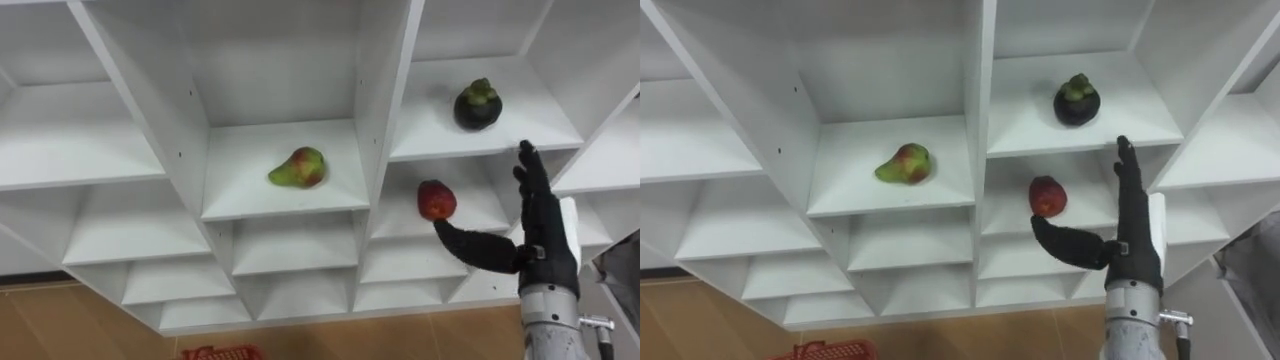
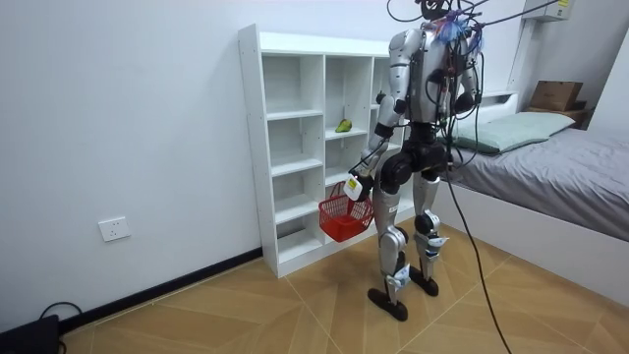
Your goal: Collect fruits from the closet
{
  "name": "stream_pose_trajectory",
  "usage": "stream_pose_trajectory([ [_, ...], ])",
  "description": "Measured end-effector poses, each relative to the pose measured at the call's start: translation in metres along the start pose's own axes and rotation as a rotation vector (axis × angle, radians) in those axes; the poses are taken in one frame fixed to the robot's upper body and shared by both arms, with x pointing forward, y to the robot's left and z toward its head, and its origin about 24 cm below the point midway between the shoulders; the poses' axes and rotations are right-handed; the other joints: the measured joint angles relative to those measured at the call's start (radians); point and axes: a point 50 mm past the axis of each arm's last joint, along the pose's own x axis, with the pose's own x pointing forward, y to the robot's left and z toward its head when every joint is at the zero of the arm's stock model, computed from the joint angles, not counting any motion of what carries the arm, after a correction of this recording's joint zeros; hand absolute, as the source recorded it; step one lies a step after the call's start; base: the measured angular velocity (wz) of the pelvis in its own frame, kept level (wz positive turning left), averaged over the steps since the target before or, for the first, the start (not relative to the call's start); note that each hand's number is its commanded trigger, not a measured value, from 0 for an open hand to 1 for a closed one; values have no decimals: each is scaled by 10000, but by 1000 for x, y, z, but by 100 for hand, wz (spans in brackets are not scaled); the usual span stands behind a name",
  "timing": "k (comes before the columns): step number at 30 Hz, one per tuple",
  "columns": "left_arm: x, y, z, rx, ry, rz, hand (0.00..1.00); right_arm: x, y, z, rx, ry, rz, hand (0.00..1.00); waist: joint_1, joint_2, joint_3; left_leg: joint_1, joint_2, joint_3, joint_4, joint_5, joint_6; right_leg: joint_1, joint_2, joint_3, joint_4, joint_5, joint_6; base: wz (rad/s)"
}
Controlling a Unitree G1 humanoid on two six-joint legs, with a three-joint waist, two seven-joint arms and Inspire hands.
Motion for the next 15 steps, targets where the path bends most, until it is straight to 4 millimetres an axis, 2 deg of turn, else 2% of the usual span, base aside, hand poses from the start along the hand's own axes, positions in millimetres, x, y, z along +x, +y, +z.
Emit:
stream_pose_trajectory([
  [4,0,0,2,84,-21,-128,100,5,-2,14,54,-687,-214,0,10,33,-5,2,3,0,-7,0,0,1,8,6,-3,10,-3,0],
  [11,1,-3,3,365,39,-309,100,7,5,18,314,-838,-178,0,44,58,-16,-54,4,-21,-3,0,0,17,7,-8,5,12,-6,0],
  [15,2,-4,4,463,21,-389,100,7,5,18,300,-835,-192,0,192,52,-23,-54,4,-21,0,1,0,21,6,-7,2,12,-6,0],
])
